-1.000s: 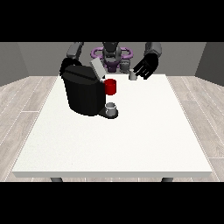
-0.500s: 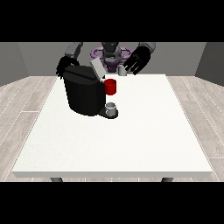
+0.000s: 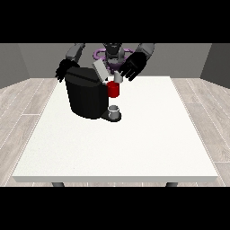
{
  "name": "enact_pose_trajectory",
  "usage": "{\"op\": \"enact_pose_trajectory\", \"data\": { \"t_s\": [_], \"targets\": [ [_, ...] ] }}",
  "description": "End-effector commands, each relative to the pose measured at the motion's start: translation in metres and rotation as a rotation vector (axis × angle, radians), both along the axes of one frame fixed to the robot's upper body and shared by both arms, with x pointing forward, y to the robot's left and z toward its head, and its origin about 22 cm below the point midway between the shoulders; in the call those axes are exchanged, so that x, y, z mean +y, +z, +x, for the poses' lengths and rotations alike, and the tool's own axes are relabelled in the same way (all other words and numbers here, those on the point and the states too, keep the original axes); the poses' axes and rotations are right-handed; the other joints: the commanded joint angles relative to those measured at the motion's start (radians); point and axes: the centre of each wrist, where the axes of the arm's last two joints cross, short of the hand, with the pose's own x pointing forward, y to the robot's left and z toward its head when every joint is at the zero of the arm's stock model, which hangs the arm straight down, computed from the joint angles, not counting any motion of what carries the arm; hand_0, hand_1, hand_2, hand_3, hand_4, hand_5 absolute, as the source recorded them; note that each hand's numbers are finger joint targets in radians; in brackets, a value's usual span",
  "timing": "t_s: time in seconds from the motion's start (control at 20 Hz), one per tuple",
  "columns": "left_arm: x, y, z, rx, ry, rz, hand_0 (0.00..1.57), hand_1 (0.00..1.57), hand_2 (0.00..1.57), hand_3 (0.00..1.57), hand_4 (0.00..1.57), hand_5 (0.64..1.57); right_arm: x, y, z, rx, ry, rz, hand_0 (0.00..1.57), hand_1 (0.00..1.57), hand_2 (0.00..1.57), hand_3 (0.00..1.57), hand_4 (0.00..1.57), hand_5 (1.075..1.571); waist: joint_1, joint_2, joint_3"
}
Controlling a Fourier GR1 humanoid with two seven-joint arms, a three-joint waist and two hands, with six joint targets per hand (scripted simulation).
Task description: Insert the coffee pod into the coffee machine and close the lid
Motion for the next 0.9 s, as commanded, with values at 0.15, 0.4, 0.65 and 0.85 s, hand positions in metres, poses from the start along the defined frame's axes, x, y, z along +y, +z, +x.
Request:
{"op": "enact_pose_trajectory", "data": {
  "t_s": [0.15, 0.4, 0.65, 0.85],
  "targets": [
    [0.003, -0.003, 0.001, 0.015, 0.008, 0.009, 1.28, 1.28, 1.31, 1.22, 0.5, 1.571, -0.011, 0.009, 0.004, -0.039, -0.024, 0.016, 0.0, 0.0, 0.0, 0.0, 0.53, 1.571, -0.002, 0.035, 0.0001],
    [-0.001, 0.0, 0.002, 0.009, 0.004, 0.004, 1.23, 1.23, 1.28, 1.21, 0.51, 1.571, -0.023, 0.008, -0.001, 0.0, -0.014, -0.006, 0.0, 0.0, 0.0, 0.0, 0.52, 1.571, -0.031, 0.018, 0.0],
    [-0.029, 0.005, 0.006, 0.021, -0.03, 0.024, 1.18, 1.18, 1.25, 1.18, 0.49, 1.571, -0.01, 0.005, 0.002, 0.003, -0.037, 0.011, 0.0, 0.0, 0.0, 0.0, 0.5, 1.571, -0.004, 0.014, 0.0003],
    [-0.002, 0.01, 0.003, -0.009, -0.041, 0.038, 1.2, 1.2, 1.27, 1.2, 0.5, 1.571, -0.007, 0.015, 0.002, -0.039, -0.025, 0.035, 0.0, 0.0, 0.0, 0.0, 0.5, 1.571, -0.004, 0.051, 0.0]
  ]
}}
